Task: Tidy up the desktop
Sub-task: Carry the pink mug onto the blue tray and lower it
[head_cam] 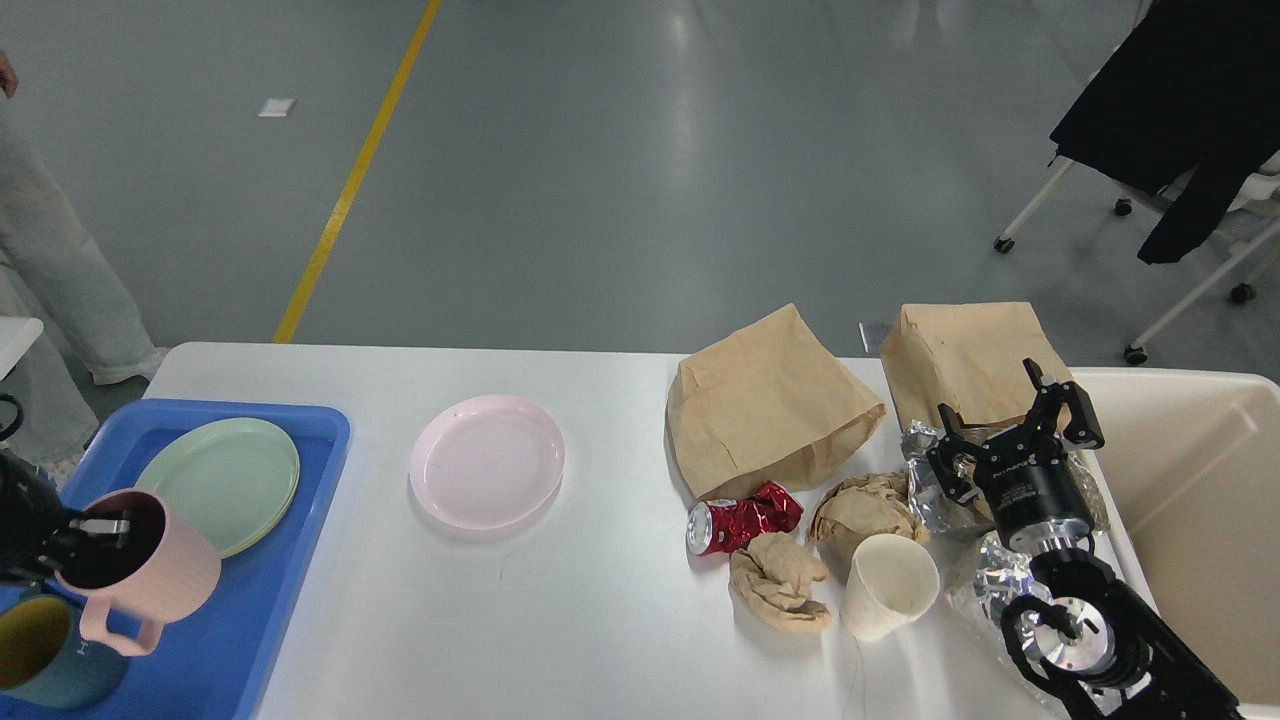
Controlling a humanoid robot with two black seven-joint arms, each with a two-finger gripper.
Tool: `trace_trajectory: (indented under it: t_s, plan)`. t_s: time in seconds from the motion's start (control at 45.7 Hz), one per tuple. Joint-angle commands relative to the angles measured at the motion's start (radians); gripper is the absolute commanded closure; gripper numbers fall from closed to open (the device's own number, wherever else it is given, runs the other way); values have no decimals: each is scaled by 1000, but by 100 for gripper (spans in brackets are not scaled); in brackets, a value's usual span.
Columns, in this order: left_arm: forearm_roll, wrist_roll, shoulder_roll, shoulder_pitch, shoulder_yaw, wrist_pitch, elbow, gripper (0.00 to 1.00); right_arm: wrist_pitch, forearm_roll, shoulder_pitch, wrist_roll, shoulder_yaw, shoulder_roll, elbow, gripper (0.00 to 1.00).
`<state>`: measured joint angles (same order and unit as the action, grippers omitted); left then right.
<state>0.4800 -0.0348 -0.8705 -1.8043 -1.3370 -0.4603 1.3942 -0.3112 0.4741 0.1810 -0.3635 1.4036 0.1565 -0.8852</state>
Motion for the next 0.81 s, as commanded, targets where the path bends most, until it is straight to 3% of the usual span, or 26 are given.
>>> trace_trajectory:
  t_s: [0.0,0.11,0.197,0.46,0.789]
  plan:
    - [84,3,-65,215,175,-5,-112,100,0,0,0,0,0,0,0,0]
    - [149,4,-61,417,342,-1,-205,100,0,0,0,0,0,0,0,0]
    - [150,4,-56,485,394,2,-247,100,0,0,0,0,0,0,0,0]
    - [135,-4,13,609,455,11,-360,100,0,0,0,0,0,0,0,0]
    - [135,-4,48,632,473,34,-363,100,0,0,0,0,0,0,0,0]
